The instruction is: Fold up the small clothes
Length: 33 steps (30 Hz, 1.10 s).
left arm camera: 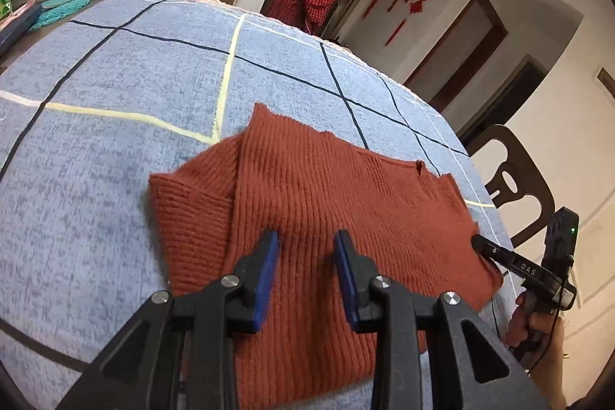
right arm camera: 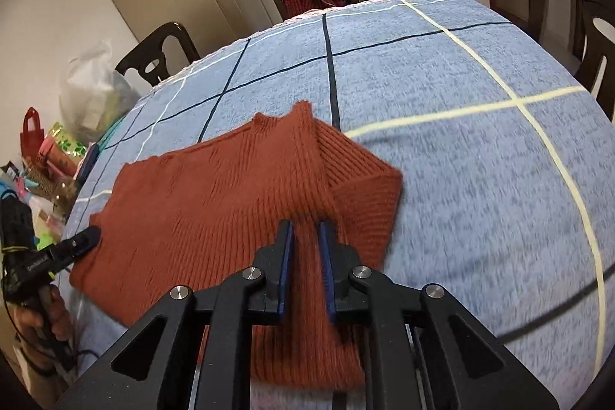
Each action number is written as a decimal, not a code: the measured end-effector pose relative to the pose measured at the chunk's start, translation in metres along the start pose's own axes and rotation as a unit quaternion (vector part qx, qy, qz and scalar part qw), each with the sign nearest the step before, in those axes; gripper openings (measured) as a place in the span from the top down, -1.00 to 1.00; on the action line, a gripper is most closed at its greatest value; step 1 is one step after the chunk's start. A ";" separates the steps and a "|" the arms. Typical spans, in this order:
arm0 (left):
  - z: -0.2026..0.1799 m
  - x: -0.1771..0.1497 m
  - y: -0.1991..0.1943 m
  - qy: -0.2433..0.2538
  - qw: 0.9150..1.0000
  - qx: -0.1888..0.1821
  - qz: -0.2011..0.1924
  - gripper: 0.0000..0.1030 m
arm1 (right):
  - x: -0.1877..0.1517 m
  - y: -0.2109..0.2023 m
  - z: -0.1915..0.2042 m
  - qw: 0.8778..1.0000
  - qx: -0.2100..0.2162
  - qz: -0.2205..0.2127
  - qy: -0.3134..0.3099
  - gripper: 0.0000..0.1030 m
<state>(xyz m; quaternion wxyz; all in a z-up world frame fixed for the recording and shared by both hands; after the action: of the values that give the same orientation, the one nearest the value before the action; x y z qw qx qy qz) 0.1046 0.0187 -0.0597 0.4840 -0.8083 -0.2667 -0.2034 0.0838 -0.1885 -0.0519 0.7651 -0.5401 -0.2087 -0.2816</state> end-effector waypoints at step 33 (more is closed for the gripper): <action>-0.022 0.014 0.025 0.077 0.992 0.097 -0.011 0.34 | 0.004 0.025 0.059 0.996 0.020 0.019 -0.088 0.69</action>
<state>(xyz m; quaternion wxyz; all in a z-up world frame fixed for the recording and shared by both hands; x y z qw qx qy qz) 0.1294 -0.0078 -0.0586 0.5766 -0.7367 -0.2560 -0.2436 0.1022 -0.1275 -0.0476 0.7596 -0.5513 -0.2705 -0.2142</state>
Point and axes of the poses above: each gripper's, at about its wrist camera, not at the fingertips, and y roughly the way its jaws point, z to its left, x to its top, the point moved 9 cm from there along y, roughly the way its jaws point, and after that the axes turned 3 degrees about x, right-handed, at the moved point
